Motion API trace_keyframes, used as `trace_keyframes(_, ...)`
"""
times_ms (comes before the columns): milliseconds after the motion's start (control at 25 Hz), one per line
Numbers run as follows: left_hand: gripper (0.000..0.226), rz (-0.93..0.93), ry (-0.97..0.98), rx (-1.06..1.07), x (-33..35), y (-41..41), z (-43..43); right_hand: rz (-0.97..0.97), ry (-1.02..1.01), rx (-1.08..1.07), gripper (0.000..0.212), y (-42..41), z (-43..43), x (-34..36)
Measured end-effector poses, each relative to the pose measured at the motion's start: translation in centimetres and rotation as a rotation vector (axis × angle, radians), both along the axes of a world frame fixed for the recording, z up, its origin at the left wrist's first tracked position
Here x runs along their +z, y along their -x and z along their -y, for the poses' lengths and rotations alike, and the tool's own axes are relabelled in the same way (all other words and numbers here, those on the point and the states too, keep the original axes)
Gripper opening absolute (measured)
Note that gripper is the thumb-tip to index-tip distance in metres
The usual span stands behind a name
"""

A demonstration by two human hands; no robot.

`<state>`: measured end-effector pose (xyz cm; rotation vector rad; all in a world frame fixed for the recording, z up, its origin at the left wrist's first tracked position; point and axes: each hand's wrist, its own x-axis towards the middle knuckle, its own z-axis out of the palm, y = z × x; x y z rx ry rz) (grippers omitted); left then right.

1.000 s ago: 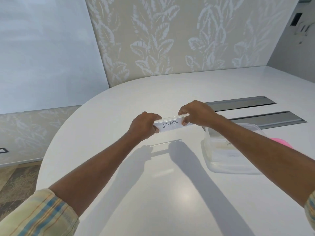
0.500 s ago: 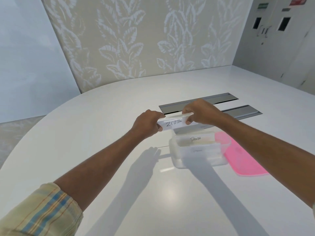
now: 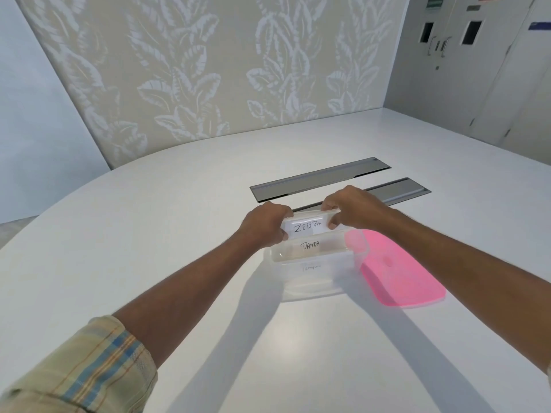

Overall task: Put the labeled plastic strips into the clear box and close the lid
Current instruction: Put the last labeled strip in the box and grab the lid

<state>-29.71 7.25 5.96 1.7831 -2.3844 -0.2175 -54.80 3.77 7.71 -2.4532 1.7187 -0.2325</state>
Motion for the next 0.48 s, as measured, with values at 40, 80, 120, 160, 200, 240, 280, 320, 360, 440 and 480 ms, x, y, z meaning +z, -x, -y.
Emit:
trace_keyframes(40, 0.056, 0.013, -0.009, 0.004, -0.4, 0.3, 0.3, -0.01, -0.005, 0.006, 0.044, 0.2, 0.3, -0.4)
trace_keyframes(80, 0.057, 0.03, -0.017, 0.005, -0.8, 0.6, 0.5, -0.027, -0.009, 0.016, 0.044, 0.3, 0.5, -0.8)
trace_keyframes(120, 0.058, 0.052, -0.025, 0.004, -1.1, 0.8, 0.8, -0.052, -0.011, 0.027, 0.043, 0.3, 0.7, -1.2)
trace_keyframes(160, 0.059, 0.078, -0.032, 0.001, -1.5, 1.1, 1.0, -0.083, -0.012, 0.039, 0.042, 0.2, 0.9, -1.5)
trace_keyframes(200, 0.06, 0.1, -0.037, 0.002, -1.8, 1.3, 1.2, -0.117, -0.013, 0.052, 0.041, 0.1, 1.1, -1.9)
trace_keyframes(240, 0.061, 0.12, -0.039, 0.004, -2.0, 1.6, 1.4, -0.15, -0.014, 0.065, 0.04, 0.0, 1.3, -2.4)
trace_keyframes(280, 0.061, 0.139, -0.04, 0.005, -2.3, 1.8, 1.6, -0.179, -0.015, 0.078, 0.04, -0.1, 1.4, -2.8)
trace_keyframes(320, 0.061, 0.157, -0.042, 0.003, -2.6, 1.9, 1.7, -0.2, -0.018, 0.088, 0.04, -0.3, 1.6, -3.3)
trace_keyframes(360, 0.061, 0.175, -0.046, -0.003, -2.9, 2.1, 1.8, -0.216, -0.022, 0.096, 0.041, -0.4, 1.8, -3.7)
trace_keyframes(440, 0.061, 0.208, -0.059, -0.013, -3.4, 2.3, 2.0, -0.235, -0.033, 0.109, 0.041, -0.5, 2.2, -4.4)
trace_keyframes(480, 0.061, 0.222, -0.067, -0.018, -3.6, 2.3, 2.1, -0.239, -0.043, 0.114, 0.042, -0.4, 2.3, -4.7)
